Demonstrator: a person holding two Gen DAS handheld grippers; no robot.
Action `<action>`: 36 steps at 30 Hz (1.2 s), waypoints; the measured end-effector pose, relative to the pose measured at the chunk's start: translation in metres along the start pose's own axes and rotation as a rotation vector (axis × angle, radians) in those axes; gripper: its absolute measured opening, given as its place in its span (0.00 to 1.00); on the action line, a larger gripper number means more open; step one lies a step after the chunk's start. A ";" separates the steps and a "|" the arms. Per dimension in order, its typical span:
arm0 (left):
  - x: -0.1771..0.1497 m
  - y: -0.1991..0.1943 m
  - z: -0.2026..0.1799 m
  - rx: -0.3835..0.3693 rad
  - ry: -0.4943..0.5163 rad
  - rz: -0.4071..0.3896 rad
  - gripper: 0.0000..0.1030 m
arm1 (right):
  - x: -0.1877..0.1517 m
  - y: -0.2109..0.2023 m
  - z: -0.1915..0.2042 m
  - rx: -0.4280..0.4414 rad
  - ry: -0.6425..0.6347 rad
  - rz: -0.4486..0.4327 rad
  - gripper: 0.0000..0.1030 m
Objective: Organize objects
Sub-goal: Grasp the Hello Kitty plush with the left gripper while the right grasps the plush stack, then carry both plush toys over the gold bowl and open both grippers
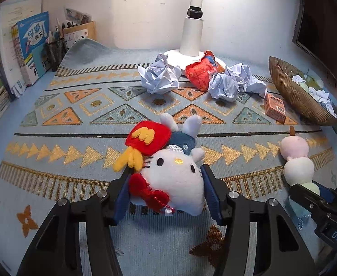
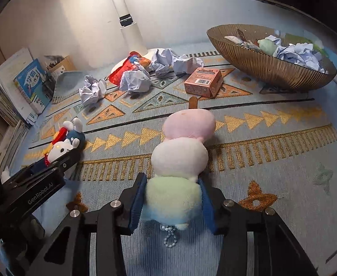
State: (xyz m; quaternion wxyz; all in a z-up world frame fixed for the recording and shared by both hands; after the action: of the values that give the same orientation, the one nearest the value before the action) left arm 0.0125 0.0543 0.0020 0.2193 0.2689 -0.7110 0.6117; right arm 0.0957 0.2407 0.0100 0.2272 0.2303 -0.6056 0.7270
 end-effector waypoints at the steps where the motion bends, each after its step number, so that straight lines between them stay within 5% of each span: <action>1: 0.002 -0.003 0.003 -0.032 -0.032 0.004 0.52 | -0.002 -0.003 -0.002 0.036 0.008 -0.003 0.42; 4: 0.011 -0.013 0.001 -0.123 -0.093 0.010 0.52 | -0.001 -0.018 -0.012 0.129 0.045 -0.033 0.42; 7: 0.025 -0.029 -0.024 -0.162 -0.049 -0.012 0.52 | 0.009 -0.042 -0.033 0.246 0.122 -0.047 0.42; 10: 0.042 -0.046 -0.051 -0.305 -0.061 -0.020 0.52 | 0.023 -0.072 -0.059 0.334 0.201 -0.096 0.42; 13: 0.065 -0.054 -0.091 -0.362 -0.011 -0.040 0.52 | 0.045 -0.106 -0.084 0.297 0.203 -0.183 0.42; 17: 0.095 -0.049 -0.152 -0.441 0.075 -0.038 0.52 | 0.078 -0.134 -0.122 0.142 0.204 -0.295 0.43; 22: 0.125 -0.017 -0.225 -0.469 0.162 -0.023 0.52 | 0.118 -0.124 -0.169 0.055 0.270 -0.308 0.43; 25: 0.136 0.008 -0.253 -0.467 0.193 -0.020 0.58 | 0.150 -0.098 -0.181 0.080 0.188 -0.291 0.51; 27: 0.140 0.024 -0.255 -0.486 0.157 0.008 0.73 | 0.158 -0.073 -0.197 0.035 0.195 -0.203 0.55; 29: 0.137 0.035 -0.246 -0.494 0.112 0.031 0.73 | 0.150 -0.060 -0.212 0.020 0.242 -0.138 0.55; 32: 0.128 0.030 -0.224 -0.522 0.074 0.046 0.73 | 0.126 -0.071 -0.220 0.051 0.291 -0.162 0.55; 36: 0.115 -0.009 -0.179 -0.491 0.066 -0.028 0.73 | 0.104 -0.101 -0.199 0.096 0.261 -0.197 0.55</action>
State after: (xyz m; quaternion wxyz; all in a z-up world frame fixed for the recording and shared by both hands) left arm -0.0718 0.2171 0.1098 0.3097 0.1974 -0.8268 0.4261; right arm 0.0633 0.4582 0.1195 0.3627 0.2026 -0.5100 0.7531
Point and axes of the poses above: each gripper's, at about its wrist camera, not at the fingertips, and y roughly the way its jaws point, z to its left, x to its top, the point moved 2 cm from there along y, roughly the way its jaws point, and after that the axes turned 6 degrees about -y, right-handed, at the moved point
